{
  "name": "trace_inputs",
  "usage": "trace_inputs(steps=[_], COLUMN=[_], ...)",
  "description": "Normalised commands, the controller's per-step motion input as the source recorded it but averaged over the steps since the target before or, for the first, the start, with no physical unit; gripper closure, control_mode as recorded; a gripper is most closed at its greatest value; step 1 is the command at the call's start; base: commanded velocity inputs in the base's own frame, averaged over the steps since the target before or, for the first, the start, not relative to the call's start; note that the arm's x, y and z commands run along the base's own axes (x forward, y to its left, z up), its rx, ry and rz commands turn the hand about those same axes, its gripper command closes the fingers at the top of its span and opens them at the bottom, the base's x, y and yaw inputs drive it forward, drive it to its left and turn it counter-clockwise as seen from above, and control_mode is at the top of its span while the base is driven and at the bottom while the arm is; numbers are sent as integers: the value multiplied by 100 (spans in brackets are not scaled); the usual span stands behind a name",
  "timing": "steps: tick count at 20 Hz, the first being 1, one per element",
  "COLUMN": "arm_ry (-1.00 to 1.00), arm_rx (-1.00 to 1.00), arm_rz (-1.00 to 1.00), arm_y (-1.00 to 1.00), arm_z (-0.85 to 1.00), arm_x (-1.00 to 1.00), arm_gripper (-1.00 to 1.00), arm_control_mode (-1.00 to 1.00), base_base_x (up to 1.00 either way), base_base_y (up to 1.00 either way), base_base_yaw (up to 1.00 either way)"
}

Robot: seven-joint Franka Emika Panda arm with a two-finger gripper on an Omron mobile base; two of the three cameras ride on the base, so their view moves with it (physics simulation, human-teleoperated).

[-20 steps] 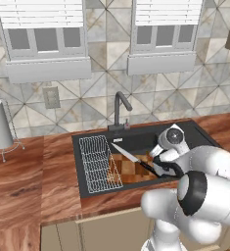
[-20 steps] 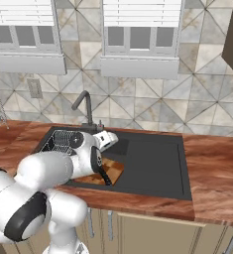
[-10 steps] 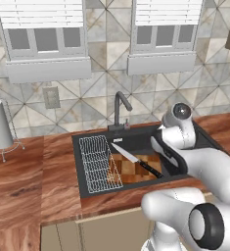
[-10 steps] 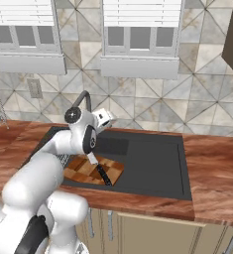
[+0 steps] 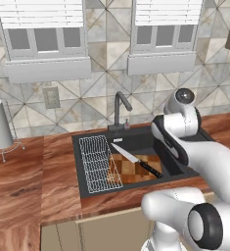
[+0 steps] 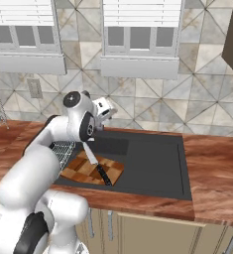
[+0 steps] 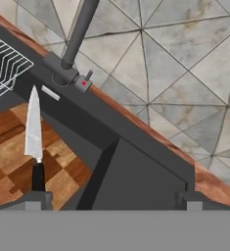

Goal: Move the cutting board and knife to the sink. Then move spray from the cabinet to the counter.

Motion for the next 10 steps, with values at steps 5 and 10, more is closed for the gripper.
trace_inputs(steps=[5,10], arm_ry=[0,2], arm_rx=[10,10], arm_rz=[-11,-35], arm_y=[-2,0], arm_z=[2,31], arm_x=[-80,-75], arm_gripper=[-100,-100], arm_control_mode=[-100,-100], base_base_x=[0,0], base_base_y=[0,0], base_base_yaw=[0,0])
